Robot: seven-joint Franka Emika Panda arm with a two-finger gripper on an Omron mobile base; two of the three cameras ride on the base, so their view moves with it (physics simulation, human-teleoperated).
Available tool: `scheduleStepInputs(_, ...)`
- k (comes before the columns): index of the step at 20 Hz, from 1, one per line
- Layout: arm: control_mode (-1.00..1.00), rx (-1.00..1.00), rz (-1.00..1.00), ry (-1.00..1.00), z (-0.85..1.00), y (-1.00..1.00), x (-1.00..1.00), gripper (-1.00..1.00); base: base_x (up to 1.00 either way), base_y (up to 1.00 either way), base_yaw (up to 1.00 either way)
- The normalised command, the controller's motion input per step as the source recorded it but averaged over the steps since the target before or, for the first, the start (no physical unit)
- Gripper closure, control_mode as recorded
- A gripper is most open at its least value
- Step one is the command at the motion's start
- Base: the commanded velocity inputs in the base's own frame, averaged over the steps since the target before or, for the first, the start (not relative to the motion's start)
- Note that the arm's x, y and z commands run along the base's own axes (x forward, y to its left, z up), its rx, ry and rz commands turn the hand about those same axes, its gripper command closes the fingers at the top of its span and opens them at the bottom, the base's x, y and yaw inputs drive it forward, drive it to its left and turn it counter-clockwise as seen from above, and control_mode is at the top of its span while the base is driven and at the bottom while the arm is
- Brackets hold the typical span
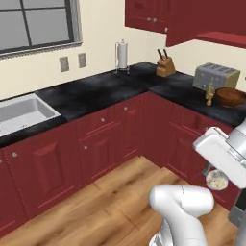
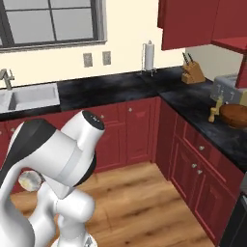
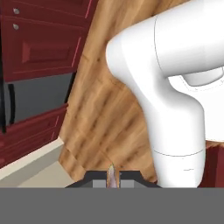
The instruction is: Retrieve the bottle and the shaker from the cabinet and place them next to the mixing bowl on the counter. Then add garlic from the fridge to the mixing bowl.
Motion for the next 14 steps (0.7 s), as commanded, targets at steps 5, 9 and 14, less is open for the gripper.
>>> scheduleStepInputs(5,1.00,0.00,0.00,0.00,0.00,0.00,0.00,1.00,0.65,-0.01,-0.40)
scheduleStepInputs(9,1.00,0.00,0.00,0.00,0.00,0.00,0.00,1.00,0.71,0.00,-0.40)
scheduleStepInputs(14,1.00,0.00,0.00,0.00,0.00,0.00,0.00,1.00,0.77,0.00,-0.40)
